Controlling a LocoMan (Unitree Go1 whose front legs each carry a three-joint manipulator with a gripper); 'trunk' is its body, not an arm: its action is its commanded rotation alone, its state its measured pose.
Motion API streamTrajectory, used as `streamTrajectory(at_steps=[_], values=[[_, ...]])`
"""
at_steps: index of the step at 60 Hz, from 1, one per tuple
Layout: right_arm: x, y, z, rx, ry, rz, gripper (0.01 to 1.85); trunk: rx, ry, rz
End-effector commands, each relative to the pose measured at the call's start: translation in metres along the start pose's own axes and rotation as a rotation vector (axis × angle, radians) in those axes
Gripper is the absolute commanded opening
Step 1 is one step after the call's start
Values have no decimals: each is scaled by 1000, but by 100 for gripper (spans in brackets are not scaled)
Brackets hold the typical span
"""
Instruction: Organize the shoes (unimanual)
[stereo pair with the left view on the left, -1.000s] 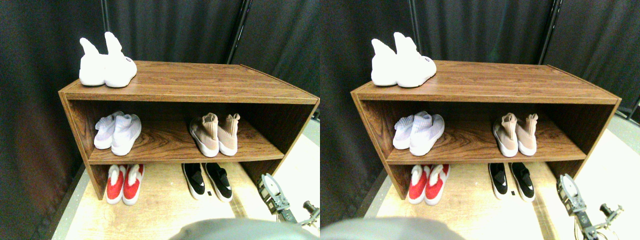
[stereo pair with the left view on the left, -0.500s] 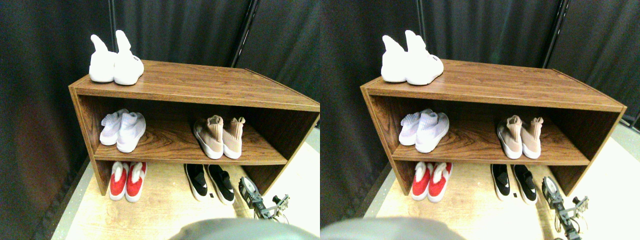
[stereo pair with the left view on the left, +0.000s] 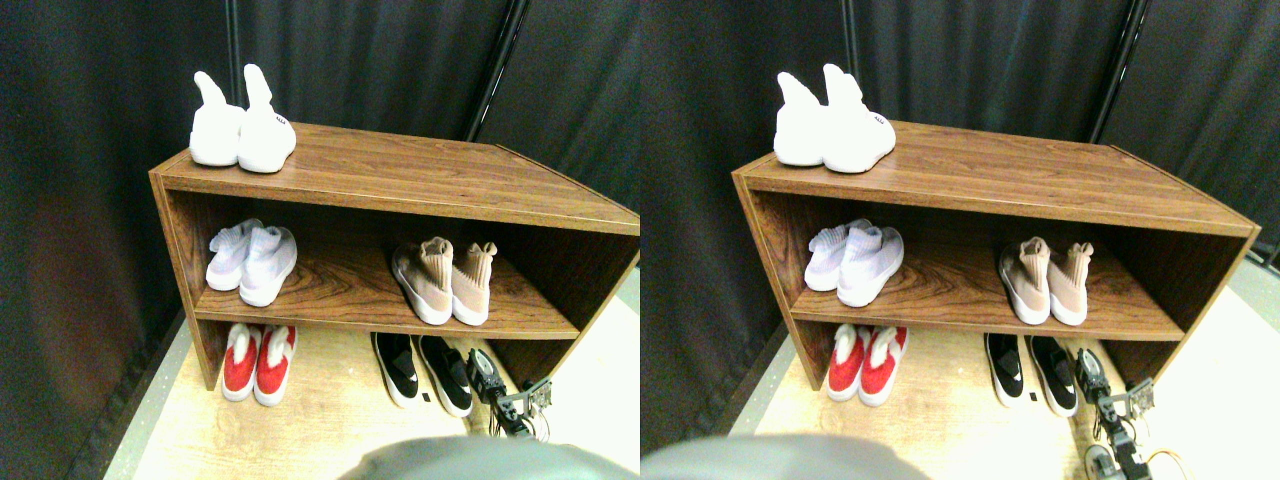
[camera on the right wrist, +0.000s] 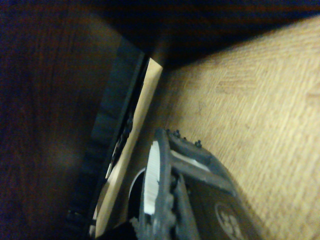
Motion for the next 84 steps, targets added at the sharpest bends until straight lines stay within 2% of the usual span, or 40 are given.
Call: streamTrajectory(at_steps=[1,7,15,20,47,61,69,78,84], values=[[4,-1,-2,-9,13,40,6,-17,17,23],[6,-5,-8,-7,26,34,6,-23,19,31],[7,-10,-15,-1,-16,-5,6,-29,20,42],[6,-12,-19,18,-15,-21,6,-28,21,42],[4,-4,-44,11,57,-2,6,-37,21,45],[4,-1,-51,15,58,6,6,-38,17,44],[5,0,-49,4,31,5,6,-36,18,41],[4,3,-37,13,-19,3,6,-36,17,37],[3,4,-33,24,-17,12,6,-32,14,29]])
